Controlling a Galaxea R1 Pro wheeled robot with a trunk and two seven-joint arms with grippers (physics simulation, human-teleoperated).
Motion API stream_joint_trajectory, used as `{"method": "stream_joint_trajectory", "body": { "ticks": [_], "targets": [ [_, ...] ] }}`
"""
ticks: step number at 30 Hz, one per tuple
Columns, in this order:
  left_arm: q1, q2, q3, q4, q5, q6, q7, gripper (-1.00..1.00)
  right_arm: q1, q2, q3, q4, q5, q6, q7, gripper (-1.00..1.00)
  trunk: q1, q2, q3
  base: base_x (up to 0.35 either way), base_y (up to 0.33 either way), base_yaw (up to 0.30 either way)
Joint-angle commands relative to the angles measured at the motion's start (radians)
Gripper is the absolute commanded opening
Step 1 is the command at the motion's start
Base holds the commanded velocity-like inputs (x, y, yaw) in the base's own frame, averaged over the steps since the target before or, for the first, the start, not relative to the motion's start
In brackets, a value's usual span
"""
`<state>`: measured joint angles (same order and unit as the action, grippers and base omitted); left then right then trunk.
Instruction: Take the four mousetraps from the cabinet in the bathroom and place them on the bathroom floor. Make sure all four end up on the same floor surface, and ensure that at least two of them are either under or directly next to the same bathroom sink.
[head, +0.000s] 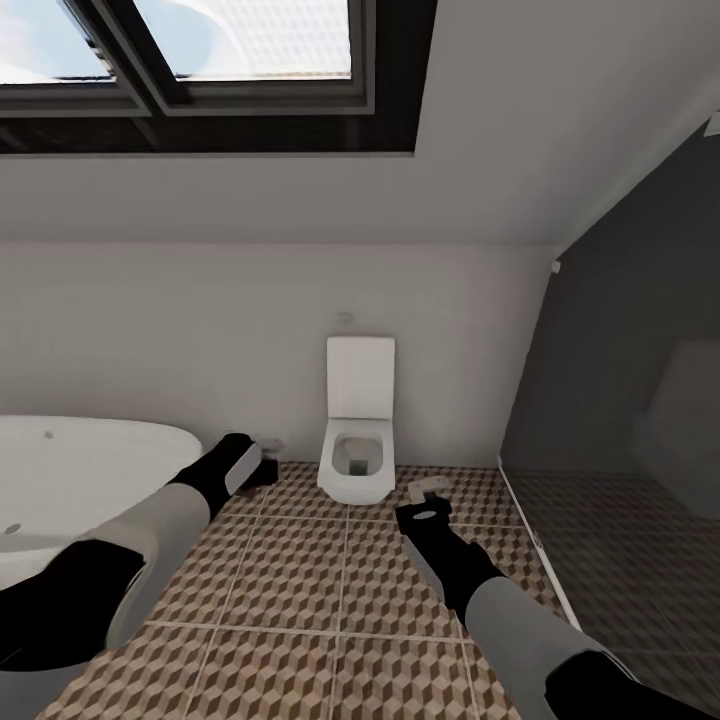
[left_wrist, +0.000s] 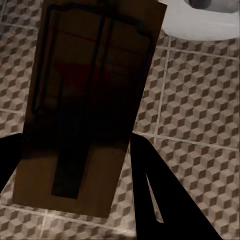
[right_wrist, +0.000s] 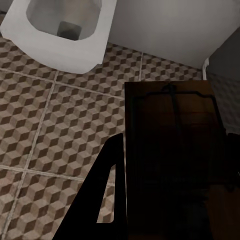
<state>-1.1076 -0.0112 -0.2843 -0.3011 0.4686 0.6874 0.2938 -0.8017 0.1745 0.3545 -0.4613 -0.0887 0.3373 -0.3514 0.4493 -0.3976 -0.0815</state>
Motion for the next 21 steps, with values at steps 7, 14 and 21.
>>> {"method": "stream_joint_trajectory", "body": {
  "ticks": [7,14,21],
  "targets": [
    [0.0,-0.005,-0.004,0.064,0.008,0.091,-0.01,-1.0,-0.002,0.0,0.006,0.001,-0.011,0.003,-0.007,-1.0,0.001,-0.002,-0.002,0.0,0.0,0.0],
    [0.0,-0.007,-0.005,0.033,0.008,0.098,-0.01,-1.0,-0.001,0.0,0.006,0.001,-0.011,0.003,-0.007,-1.0,0.001,-0.002,-0.002,0.0,0.0,0.0],
    [0.0,-0.007,-0.006,0.032,0.008,0.098,-0.011,-1.0,-0.001,0.0,0.006,0.001,-0.012,0.003,-0.008,-1.0,0.008,-0.016,-0.009,0.0,0.0,0.0]
  ]
}}
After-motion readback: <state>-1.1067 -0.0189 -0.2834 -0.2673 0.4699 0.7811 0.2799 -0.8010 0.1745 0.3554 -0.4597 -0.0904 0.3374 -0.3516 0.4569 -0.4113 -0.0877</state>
